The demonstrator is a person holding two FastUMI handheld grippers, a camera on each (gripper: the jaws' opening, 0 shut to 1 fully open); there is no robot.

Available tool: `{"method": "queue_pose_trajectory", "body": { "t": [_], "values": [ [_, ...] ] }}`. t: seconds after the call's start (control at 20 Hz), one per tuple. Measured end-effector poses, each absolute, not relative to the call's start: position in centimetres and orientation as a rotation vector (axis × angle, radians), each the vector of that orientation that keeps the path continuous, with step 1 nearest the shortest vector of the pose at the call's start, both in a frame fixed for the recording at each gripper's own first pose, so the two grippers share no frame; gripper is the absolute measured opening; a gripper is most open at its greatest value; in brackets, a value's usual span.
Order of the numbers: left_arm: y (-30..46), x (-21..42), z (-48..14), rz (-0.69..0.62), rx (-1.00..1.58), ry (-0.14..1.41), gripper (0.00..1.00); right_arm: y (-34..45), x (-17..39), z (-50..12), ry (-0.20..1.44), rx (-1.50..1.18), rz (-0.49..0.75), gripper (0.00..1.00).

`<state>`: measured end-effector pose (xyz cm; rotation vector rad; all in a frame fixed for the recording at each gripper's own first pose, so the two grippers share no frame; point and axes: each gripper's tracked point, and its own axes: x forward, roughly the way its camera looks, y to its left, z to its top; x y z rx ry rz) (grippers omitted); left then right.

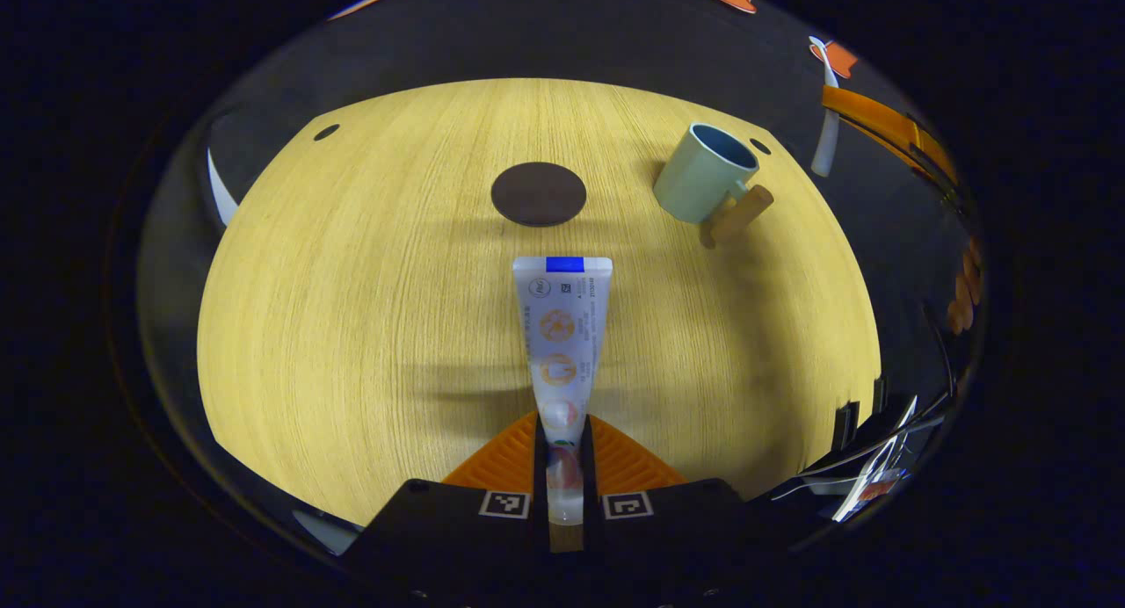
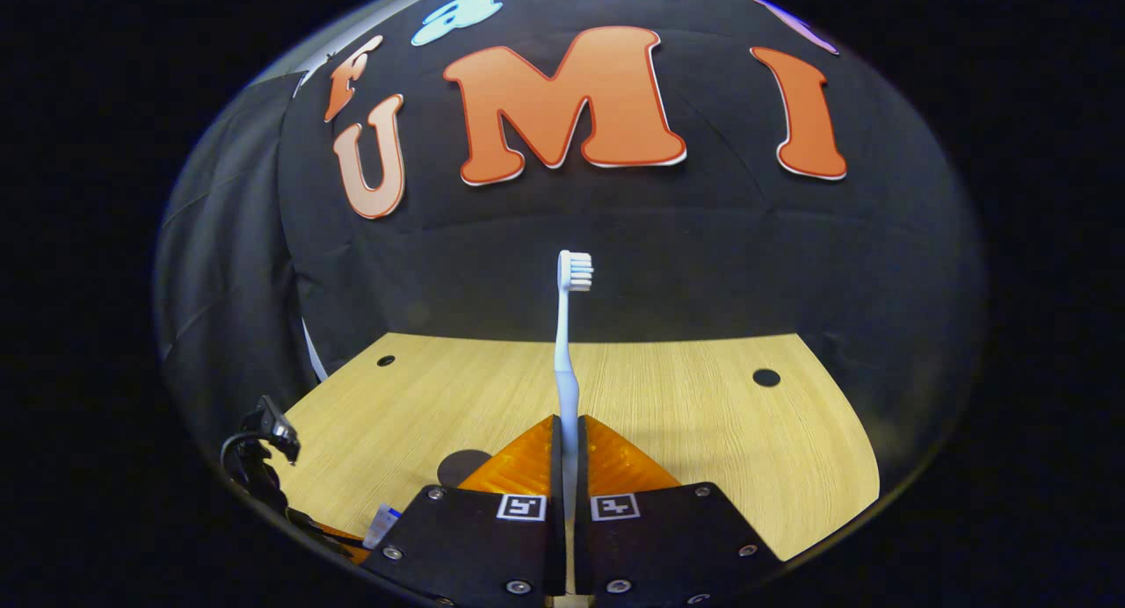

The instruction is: Put the toothbrush and toothpaste on the desktop into the cup, then pick up the cup and place it on the coaster on the desktop.

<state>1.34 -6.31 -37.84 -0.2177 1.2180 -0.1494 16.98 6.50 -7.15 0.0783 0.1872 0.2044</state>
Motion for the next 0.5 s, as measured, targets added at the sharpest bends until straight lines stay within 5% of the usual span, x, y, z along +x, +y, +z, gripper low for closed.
{"method": "queue_pose_trajectory", "body": {
  "t": [0.5],
  "values": [
    [-4.2,1.1,-33.6,-0.053,-0.264,1.151,0.15,7.1,22.1,-6.3,0.024,0.063,0.296,0.04]
  ]
}}
